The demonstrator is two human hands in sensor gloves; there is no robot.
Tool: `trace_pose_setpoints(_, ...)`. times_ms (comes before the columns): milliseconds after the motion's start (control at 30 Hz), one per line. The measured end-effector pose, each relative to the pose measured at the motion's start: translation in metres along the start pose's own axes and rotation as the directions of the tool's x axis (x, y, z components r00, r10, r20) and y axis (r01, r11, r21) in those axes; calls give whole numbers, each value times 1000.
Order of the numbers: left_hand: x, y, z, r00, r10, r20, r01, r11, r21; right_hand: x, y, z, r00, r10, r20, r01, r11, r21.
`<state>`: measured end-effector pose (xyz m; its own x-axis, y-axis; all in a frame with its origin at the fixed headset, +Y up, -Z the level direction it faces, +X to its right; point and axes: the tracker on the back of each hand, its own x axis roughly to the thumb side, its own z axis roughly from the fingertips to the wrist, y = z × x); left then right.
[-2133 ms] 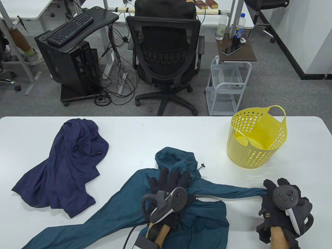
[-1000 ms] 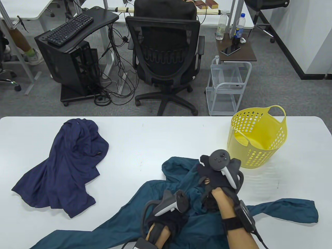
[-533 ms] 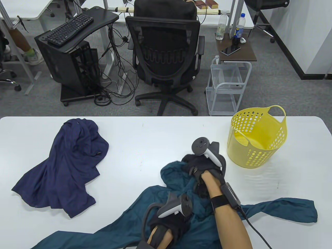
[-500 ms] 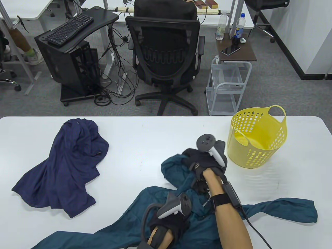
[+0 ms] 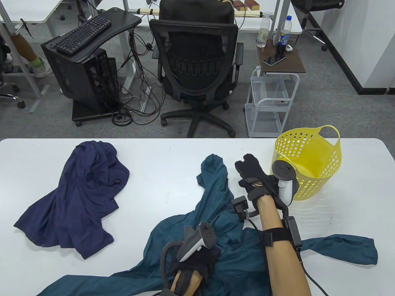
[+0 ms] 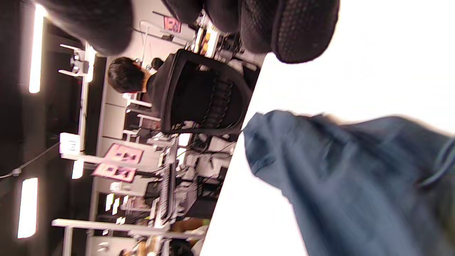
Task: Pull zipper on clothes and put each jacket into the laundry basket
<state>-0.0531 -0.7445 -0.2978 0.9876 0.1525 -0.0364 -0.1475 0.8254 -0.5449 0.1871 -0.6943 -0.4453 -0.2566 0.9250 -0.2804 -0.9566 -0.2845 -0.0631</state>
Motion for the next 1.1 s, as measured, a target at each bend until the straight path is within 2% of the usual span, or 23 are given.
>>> trace_pose_setpoints(67, -5, 0, -4, 1000, 23, 10, -23, 999, -23, -8, 3, -1, 972, 225, -73, -227, 973, -26)
trace_pose_setpoints(100, -6, -1, -7, 1000, 19, 17, -18, 999, -49, -15, 11, -3, 915, 386, -116, -387, 922, 15)
trace_pose_setpoints(167, -5, -3, -9, 1000, 0, 26, 2, 998, -58, -27, 28, -5, 814, 562, -148, -552, 827, 106)
trace_pose_setpoints(200, -4, -4, -9, 999, -13, 36, 16, 998, -64, -32, 36, -7, 799, 585, -136, -574, 811, 114)
trace_pose_setpoints(300, 1, -9, -9, 996, -51, 71, 60, 990, -129, -44, 64, -11, 798, 584, -148, -567, 811, 145)
trace_pose_setpoints(433, 8, -13, -7, 993, -67, 96, 82, 984, -158, -50, 82, -18, 678, 710, -190, -695, 704, 146)
trace_pose_setpoints(467, 9, -14, -7, 992, -70, 101, 86, 984, -159, -51, 83, -20, 665, 723, -187, -713, 689, 127)
trace_pose_setpoints(500, 10, -14, -6, 992, -75, 105, 91, 983, -158, -51, 82, -20, 693, 700, -174, -695, 712, 97)
trace_pose_setpoints(600, 11, -13, -5, 993, -64, 96, 75, 990, -118, -46, 69, -16, 821, 544, -173, -545, 837, 44)
trace_pose_setpoints(633, 11, -11, -5, 994, -49, 96, 58, 995, -87, -40, 60, -12, 888, 430, -162, -438, 899, -16)
trace_pose_setpoints(667, 11, -9, -4, 995, -36, 96, 42, 997, -60, -35, 55, -7, 920, 362, -152, -375, 924, -73)
trace_pose_setpoints(733, 11, -4, -2, 994, 6, 112, -7, 1000, 12, -15, 46, 5, 954, 294, -53, -299, 936, -187)
trace_pose_setpoints(767, 11, -2, 0, 992, 29, 122, -34, 999, 33, 0, 44, 15, 941, 336, 38, -314, 910, -270)
trace_pose_setpoints(800, 11, -1, 0, 991, 40, 129, -45, 998, 38, 8, 46, 21, 920, 380, 96, -334, 889, -312)
trace_pose_setpoints(867, 11, -1, 1, 990, 49, 136, -54, 998, 35, 26, 59, 35, 809, 539, 235, -418, 809, -413)
trace_pose_setpoints(900, 10, -2, 0, 990, 42, 136, -46, 999, 23, 31, 73, 38, 722, 628, 291, -491, 761, -424)
trace_pose_setpoints(933, 10, -3, -1, 990, 35, 137, -37, 999, 16, 31, 87, 37, 658, 695, 290, -569, 712, -412)
trace_pose_setpoints(967, 10, -5, -2, 991, 26, 133, -26, 1000, 0, 28, 100, 31, 596, 760, 259, -684, 650, -332)
trace_pose_setpoints(1000, 9, -6, -3, 991, 21, 130, -19, 1000, -17, 20, 109, 23, 533, 812, 240, -805, 574, -154)
trace_pose_setpoints(1033, 8, -8, -5, 991, 18, 131, -14, 999, -33, 13, 113, 18, 514, 828, 223, -854, 518, 45)
trace_pose_setpoints(1067, 7, -9, -6, 991, 20, 136, -13, 998, -58, 5, 113, 13, 550, 814, 187, -833, 519, 191)
trace_pose_setpoints(1100, 7, -9, -7, 990, 24, 140, -14, 997, -73, 0, 110, 12, 604, 774, 188, -796, 576, 188)
